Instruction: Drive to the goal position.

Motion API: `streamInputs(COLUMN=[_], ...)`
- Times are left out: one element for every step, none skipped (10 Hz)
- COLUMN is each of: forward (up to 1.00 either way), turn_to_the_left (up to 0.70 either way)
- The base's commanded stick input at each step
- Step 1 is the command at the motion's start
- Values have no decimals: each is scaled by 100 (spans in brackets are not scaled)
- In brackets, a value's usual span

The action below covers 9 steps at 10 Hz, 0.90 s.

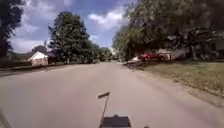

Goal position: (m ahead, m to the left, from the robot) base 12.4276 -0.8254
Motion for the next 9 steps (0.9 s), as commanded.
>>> streamInputs(forward=[100,100,100,100,100,100,100,100,100], turn_to_the_left=[0,0,0,0,0,0,0,-18,-34])
